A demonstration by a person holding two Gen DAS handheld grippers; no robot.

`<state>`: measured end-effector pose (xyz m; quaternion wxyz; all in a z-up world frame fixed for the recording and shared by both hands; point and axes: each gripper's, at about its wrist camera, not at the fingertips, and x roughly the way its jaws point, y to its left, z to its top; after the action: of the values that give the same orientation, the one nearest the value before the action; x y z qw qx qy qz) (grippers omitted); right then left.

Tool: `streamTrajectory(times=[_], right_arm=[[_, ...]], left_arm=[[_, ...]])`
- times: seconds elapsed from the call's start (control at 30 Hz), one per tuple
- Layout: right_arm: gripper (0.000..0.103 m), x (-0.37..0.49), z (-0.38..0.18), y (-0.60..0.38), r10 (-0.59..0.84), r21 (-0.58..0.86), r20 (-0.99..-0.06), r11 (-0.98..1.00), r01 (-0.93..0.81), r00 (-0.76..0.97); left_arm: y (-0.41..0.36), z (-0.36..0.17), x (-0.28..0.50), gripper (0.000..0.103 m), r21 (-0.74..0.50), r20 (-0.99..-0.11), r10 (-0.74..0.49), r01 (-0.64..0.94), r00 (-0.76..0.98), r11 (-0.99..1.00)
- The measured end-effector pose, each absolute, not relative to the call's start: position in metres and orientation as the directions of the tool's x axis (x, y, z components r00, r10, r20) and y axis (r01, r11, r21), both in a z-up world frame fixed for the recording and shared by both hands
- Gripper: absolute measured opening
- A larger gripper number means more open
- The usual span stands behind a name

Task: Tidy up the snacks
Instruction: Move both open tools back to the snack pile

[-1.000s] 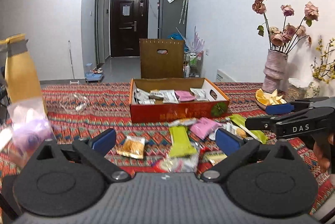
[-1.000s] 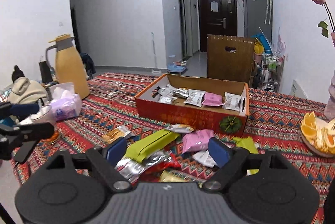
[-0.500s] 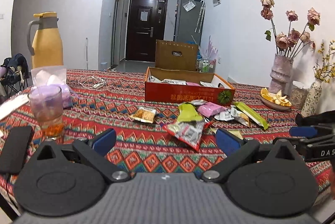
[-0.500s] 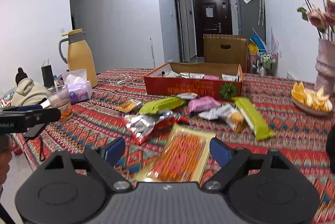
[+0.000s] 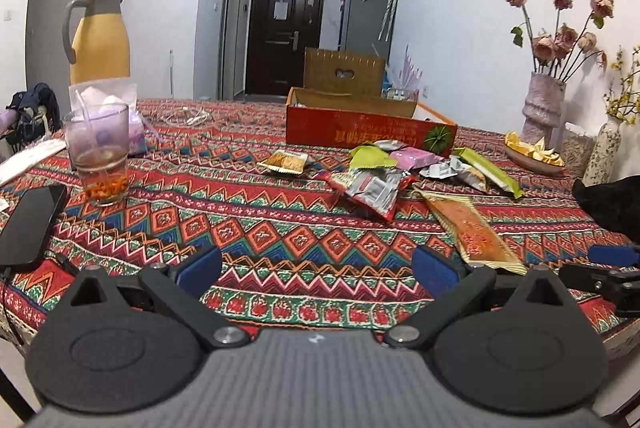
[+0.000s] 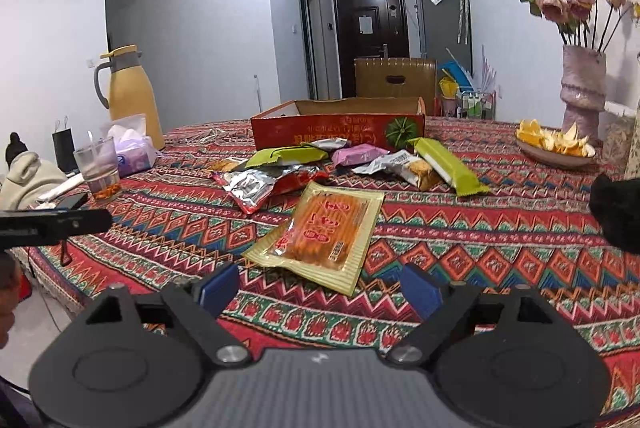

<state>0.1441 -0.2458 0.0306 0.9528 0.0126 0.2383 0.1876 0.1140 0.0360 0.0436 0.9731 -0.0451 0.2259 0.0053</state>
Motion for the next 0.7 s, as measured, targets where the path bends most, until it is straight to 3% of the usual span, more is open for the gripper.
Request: streamTrajectory(times=[0.7], right_arm=[[0.079, 0.219, 0.026, -0.247, 0.356, 0.119, -0.480, 0.932, -0.343, 0.802]], left_arm=[[0.047, 0.042, 0.196, 0.103, -0.055, -0.489, 0.009, -0.041, 0.872, 0.998]])
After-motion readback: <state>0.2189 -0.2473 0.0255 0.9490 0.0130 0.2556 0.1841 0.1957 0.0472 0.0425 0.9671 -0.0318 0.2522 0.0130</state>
